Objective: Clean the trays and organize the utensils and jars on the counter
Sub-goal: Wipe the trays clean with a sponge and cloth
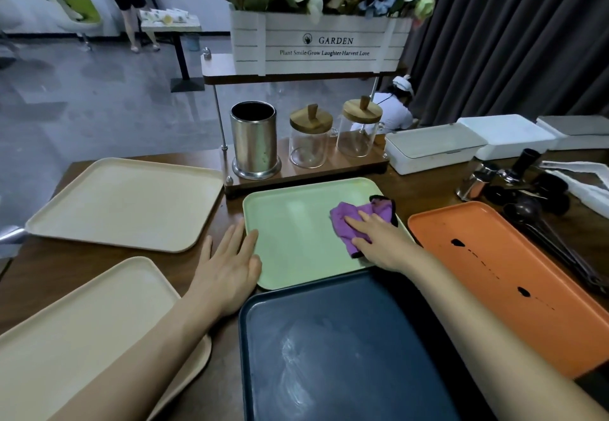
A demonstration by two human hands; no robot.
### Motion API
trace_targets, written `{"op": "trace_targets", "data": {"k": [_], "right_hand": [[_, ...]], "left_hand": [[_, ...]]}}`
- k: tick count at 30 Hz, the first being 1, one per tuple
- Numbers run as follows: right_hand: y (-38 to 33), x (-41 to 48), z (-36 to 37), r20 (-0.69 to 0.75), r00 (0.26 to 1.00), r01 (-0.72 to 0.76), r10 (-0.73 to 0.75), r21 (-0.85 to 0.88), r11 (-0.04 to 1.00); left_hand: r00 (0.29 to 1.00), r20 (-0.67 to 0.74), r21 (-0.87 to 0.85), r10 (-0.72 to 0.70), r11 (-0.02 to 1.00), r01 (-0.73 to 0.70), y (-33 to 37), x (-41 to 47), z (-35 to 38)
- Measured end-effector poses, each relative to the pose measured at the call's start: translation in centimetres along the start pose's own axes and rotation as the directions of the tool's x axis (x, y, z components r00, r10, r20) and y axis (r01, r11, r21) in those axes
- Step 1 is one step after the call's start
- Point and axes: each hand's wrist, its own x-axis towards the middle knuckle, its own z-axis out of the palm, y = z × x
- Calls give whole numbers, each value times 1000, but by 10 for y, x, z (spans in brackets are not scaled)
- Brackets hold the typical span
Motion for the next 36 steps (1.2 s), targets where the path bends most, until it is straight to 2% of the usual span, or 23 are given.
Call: {"op": "trace_targets", "data": {"k": [4,8,14,18,22,26,30,33,36], "right_hand": [[8,-31,10,52,999,-7,4,51,999],[9,-5,6,69,997,-17,20,-39,999],[-6,72,-6,-77,977,-209,197,-204,956],[-12,97,-9,-192,927,-356,323,-174,918],[-17,109,-6,-221,902,-409,371,-163,898],[-11,103,-10,-253,931,-303,264,-130,944],[-58,88,9,-240,971,-1,-17,-75,997],[-126,87,35,-202,949,223,-241,-106,969],[-142,92,39,-203,936,266,-289,-132,955]], "left_hand": [[1000,26,-28,3,1000,-3,0,2,0],[997,72,-55,25,998,-21,-2,2,-5],[993,102,-75,54,996,-46,-3,1,-9],[993,103,-80,58,996,-50,-3,0,-9],[991,119,-79,56,996,-47,-4,0,-8],[989,137,-89,63,995,-51,-5,3,-8],[987,152,-75,56,996,-45,-4,6,-9],[987,149,-54,56,997,-48,-4,6,-10],[989,141,-59,46,998,-38,-2,4,-11]]}}
